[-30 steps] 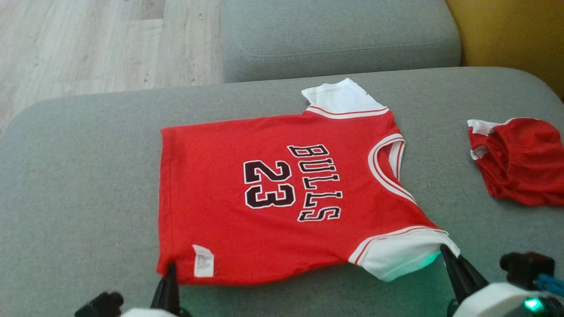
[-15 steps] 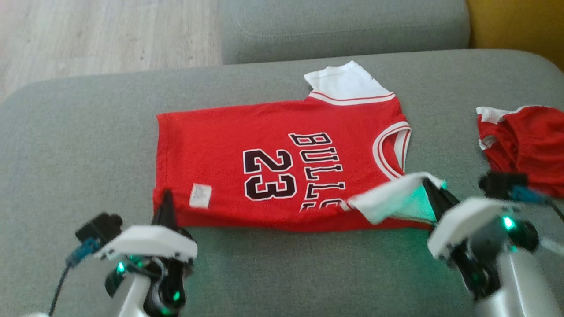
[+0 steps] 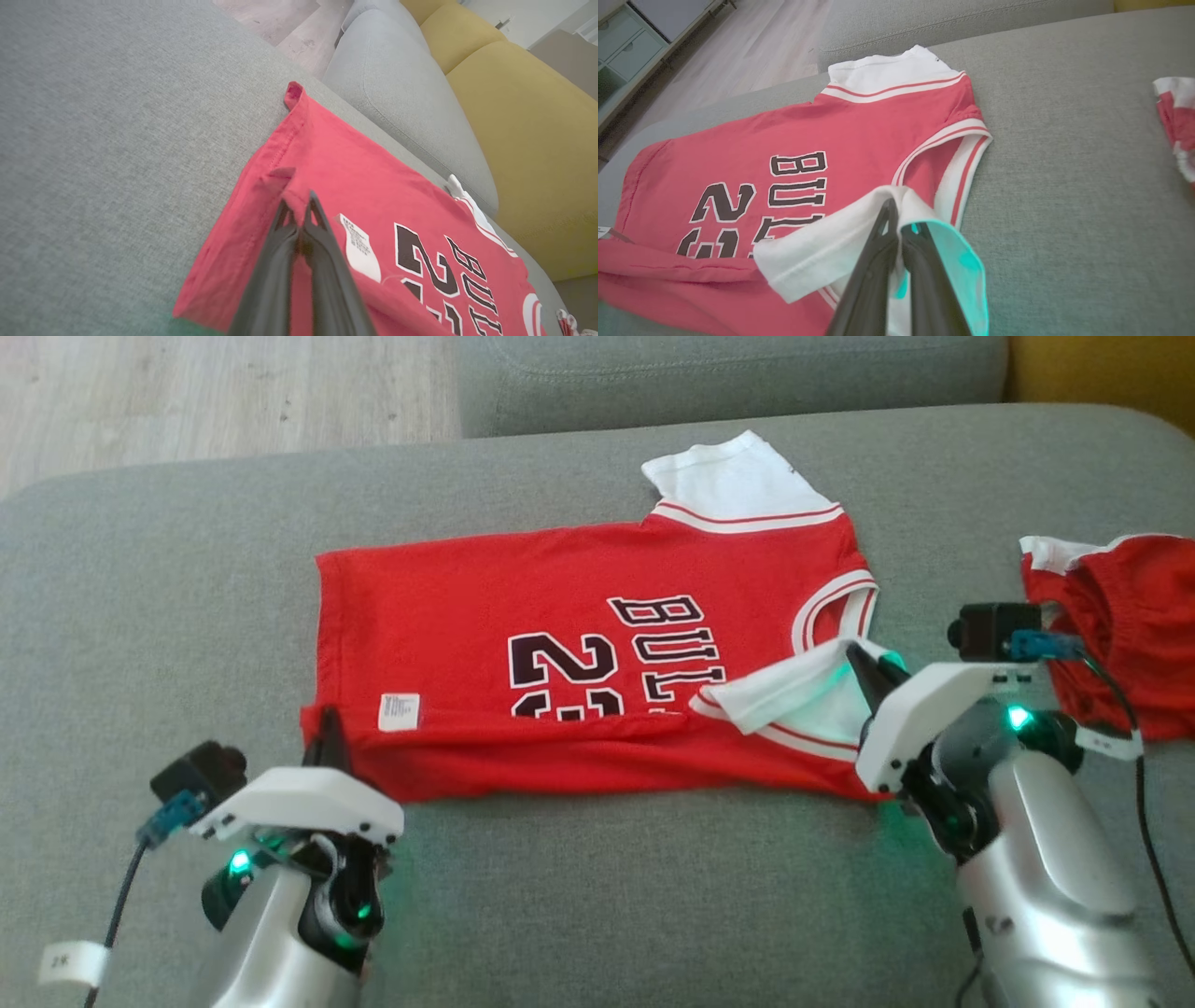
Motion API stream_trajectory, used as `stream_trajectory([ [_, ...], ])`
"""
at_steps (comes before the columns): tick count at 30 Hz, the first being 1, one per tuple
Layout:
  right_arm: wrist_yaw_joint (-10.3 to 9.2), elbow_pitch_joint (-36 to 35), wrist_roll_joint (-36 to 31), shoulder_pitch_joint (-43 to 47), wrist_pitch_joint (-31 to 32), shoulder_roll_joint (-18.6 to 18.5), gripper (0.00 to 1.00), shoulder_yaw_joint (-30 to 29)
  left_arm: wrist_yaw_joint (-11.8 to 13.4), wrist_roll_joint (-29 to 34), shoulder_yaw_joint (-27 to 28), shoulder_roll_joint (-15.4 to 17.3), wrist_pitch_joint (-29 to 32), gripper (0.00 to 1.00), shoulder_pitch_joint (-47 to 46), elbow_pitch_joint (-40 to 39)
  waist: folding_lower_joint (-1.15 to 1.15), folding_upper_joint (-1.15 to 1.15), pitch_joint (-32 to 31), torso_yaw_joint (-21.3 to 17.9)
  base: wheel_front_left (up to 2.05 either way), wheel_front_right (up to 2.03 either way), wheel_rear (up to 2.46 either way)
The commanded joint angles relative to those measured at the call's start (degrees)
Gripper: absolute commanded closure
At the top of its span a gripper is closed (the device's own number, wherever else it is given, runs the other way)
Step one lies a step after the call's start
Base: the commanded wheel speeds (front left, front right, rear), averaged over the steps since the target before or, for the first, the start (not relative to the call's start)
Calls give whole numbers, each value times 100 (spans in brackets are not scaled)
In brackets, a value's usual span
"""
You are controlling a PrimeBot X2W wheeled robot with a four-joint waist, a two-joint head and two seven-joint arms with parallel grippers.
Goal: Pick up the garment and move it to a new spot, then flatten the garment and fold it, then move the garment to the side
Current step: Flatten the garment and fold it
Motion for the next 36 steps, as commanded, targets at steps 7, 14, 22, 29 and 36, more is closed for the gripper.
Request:
stream_trajectory([
  [7,-5,582,293,-812,-857,-17,0,367,-138,194,77,36,-212,0,-591,119,-1,0,117,53,0,0,0],
  [14,-5,879,331,-1029,-1589,-17,0,462,-239,376,-59,160,-361,0,-525,44,-1,0,125,61,0,0,0],
  [22,-5,338,-444,-597,-1822,-17,0,125,-29,366,-47,469,-194,0,313,-564,-1,0,31,37,0,0,0],
  [29,-5,-821,-799,539,-1372,-17,0,-271,209,163,-25,498,103,0,979,-893,-1,0,35,35,0,0,0],
  [36,-5,-1972,-688,1435,-912,-17,0,-408,273,66,43,492,181,0,904,-905,-1,0,246,-132,0,0,0],
])
